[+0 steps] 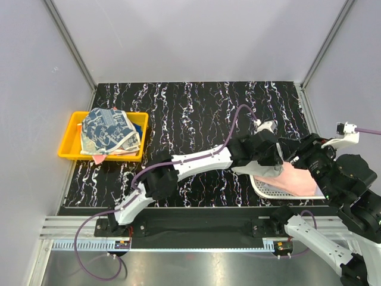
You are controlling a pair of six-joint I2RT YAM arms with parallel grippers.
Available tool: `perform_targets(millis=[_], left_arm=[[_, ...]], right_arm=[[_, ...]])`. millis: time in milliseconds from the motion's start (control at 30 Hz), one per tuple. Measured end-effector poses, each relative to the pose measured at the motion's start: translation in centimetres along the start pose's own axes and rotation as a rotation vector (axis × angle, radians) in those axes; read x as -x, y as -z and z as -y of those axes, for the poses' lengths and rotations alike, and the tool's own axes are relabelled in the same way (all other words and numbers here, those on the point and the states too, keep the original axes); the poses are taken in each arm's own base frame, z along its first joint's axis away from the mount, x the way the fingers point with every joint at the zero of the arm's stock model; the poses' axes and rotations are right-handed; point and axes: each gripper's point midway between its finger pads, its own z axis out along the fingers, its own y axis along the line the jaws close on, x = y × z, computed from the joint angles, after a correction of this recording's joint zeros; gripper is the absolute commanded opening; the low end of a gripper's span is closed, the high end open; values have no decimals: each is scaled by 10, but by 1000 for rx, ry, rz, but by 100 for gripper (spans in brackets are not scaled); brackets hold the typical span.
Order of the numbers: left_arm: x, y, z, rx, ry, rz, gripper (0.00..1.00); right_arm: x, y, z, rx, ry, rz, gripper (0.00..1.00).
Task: Fold and stack the towels
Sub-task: Neatly place the folded towel into the bin
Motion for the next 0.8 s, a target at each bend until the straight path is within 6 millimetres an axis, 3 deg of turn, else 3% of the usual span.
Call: perform_targets(millis=[333, 800], left_arm=[[-24, -29, -5, -38, 40, -72, 0], [-25, -53, 30, -194, 106, -52, 0]], right_arm=[[5, 3, -1, 8, 1, 13, 58], [6, 7, 0, 14, 0, 21, 58]])
